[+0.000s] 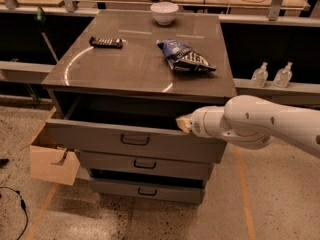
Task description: Open top drawer
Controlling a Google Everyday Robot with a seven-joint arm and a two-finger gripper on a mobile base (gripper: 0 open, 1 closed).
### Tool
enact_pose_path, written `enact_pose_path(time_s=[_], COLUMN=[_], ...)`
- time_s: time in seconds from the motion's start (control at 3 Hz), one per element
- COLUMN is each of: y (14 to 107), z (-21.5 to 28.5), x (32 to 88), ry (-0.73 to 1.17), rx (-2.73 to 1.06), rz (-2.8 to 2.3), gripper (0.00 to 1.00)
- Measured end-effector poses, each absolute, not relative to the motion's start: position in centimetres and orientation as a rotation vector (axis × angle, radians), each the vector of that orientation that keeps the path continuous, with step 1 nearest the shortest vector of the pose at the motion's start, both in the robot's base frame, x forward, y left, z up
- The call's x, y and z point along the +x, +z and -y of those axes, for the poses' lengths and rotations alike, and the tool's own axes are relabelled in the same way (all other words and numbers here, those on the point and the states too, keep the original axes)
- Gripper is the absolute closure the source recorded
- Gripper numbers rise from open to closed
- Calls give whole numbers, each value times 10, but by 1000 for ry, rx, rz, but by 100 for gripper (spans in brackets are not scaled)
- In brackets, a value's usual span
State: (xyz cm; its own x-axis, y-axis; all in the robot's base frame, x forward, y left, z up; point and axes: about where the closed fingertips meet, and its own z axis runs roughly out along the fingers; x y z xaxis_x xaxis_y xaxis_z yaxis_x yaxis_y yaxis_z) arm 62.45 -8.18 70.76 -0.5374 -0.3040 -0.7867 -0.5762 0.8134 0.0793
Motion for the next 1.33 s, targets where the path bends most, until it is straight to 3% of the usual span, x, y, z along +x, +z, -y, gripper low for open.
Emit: enact_pose_path(time_s=[1.33], y=[687], z=[97], x=[593], ry=[524], rx=[-753], rz=[-2340], gripper=[100])
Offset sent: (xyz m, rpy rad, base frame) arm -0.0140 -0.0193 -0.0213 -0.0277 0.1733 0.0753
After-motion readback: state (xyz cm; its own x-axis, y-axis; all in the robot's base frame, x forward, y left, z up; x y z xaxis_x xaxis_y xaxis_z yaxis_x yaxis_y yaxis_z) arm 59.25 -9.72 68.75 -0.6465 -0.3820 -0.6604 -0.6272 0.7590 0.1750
